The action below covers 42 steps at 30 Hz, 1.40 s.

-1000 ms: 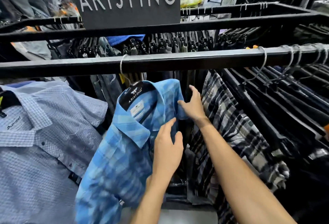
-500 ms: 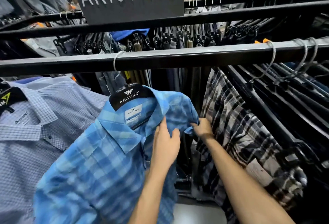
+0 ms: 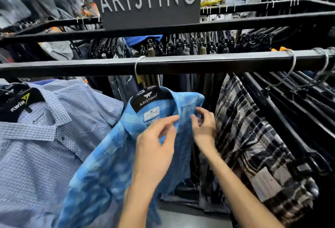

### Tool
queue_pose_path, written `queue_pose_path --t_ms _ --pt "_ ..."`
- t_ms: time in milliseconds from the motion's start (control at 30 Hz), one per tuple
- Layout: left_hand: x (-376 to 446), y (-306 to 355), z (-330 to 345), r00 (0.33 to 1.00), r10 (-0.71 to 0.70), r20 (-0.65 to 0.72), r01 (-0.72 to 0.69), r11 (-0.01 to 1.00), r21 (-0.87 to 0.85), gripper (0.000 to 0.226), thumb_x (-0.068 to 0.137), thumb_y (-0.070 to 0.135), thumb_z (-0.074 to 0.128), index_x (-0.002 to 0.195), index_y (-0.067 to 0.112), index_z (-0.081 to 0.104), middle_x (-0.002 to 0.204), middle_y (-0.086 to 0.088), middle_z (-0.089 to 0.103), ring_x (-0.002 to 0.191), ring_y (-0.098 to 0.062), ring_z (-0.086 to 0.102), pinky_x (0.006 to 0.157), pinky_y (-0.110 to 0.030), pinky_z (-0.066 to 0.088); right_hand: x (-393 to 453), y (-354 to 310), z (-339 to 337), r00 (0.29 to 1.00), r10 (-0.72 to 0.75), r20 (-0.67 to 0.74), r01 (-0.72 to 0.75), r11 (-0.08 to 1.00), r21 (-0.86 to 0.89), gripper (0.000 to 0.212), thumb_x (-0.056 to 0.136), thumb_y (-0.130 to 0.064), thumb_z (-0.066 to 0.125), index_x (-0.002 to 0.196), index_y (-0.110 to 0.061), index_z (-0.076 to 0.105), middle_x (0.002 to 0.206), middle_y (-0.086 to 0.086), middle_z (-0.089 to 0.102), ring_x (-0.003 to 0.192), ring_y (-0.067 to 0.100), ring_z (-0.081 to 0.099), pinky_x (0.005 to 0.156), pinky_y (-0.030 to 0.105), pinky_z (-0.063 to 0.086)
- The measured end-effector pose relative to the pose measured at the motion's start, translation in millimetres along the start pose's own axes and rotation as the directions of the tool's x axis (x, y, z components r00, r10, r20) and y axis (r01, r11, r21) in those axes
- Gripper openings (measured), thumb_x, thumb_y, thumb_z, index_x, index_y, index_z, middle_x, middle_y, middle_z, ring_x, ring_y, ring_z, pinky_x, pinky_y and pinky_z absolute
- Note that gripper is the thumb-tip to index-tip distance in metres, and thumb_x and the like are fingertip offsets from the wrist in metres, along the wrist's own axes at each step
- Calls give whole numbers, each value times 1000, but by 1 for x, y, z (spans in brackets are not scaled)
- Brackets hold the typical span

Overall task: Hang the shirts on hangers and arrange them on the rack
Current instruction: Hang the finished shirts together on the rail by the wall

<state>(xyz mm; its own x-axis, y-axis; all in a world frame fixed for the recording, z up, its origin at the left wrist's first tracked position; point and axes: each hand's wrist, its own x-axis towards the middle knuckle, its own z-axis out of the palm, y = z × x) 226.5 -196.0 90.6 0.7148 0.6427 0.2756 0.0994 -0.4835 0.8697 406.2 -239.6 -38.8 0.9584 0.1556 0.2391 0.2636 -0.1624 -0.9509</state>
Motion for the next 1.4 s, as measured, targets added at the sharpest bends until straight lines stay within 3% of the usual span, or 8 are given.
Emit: queue_pose_path --t_ms 100,200,400,533,700,933,1200,1400 --pt "-1 23 -31 979 130 -157 -118 990 78 27 96 9 65 109 29 77 105 24 73 99 7 66 84 -4 43 -23 -68 -6 994 -112 11 105 957 272 14 99 -15 63 107 -27 65 101 2 66 80 4 62 74 19 51" --pt "5 29 -56 931 275 -241 -224 950 218 27 93 5 66 109 25 76 105 17 71 95 0 67 83 -10 48 -38 -124 -12 972 -118 205 19 903 429 11 98 -13 66 97 -23 69 78 -1 71 67 15 69 68 30 56" --pt "19 -7 -82 981 110 -161 -39 921 387 35 86 14 74 118 28 70 106 12 66 84 5 63 85 -26 53 -52 -173 4 893 9 449 -292 773 564 18 98 -18 66 111 -8 58 78 5 72 73 23 74 74 37 62" --pt "19 -20 -89 980 77 -182 0 921 390 27 89 16 73 114 24 73 104 6 67 76 3 64 75 -2 42 -51 -178 24 899 11 438 -289 766 575 13 99 -17 64 100 -12 52 92 16 61 70 21 73 67 26 61" --pt "28 -43 -124 960 21 -279 117 876 468 18 92 27 70 106 18 76 101 -4 73 86 -23 68 90 -36 51 -60 -197 66 790 -51 610 -357 772 526 14 104 -20 56 94 -13 48 80 5 53 61 14 71 65 24 60" --pt "27 -68 -199 904 -41 -426 257 847 465 16 91 24 72 95 10 78 87 -5 76 73 -14 62 67 -15 35 -81 -222 161 696 -85 713 -309 861 404 22 101 -20 62 87 -19 45 70 0 55 53 15 61 51 23 51" --pt "45 -100 -268 852 -101 -514 367 816 447 14 92 22 68 92 11 77 80 2 71 77 -13 63 75 -21 42 -98 -254 255 552 -86 830 -308 904 298 22 100 -31 60 86 -20 46 76 6 58 56 16 54 60 27 49" --pt "54 -115 -298 847 -133 -516 405 790 461 13 91 20 66 90 11 76 86 -6 77 88 -22 70 81 -29 50 -106 -270 299 515 -73 854 -261 936 237 26 99 -34 59 81 -19 47 76 5 59 59 16 56 63 30 52"
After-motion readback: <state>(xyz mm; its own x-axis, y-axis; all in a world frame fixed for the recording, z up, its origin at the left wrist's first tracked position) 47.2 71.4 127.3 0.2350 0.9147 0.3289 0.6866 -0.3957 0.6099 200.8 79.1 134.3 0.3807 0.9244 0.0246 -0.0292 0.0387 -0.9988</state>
